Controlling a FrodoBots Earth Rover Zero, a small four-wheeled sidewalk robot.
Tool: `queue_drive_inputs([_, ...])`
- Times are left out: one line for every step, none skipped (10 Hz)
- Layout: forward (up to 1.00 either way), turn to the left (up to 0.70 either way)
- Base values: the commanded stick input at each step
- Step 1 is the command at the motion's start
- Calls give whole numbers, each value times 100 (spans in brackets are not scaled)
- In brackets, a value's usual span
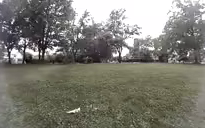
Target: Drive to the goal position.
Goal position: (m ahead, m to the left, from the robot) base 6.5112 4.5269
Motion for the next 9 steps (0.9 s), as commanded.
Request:
queue_drive_inputs([45, 50])
queue_drive_inputs([50, 50])
queue_drive_inputs([50, 50])
queue_drive_inputs([50, 50])
queue_drive_inputs([50, 50])
queue_drive_inputs([50, 50])
queue_drive_inputs([50, 50])
queue_drive_inputs([50, 50])
queue_drive_inputs([50, 50])
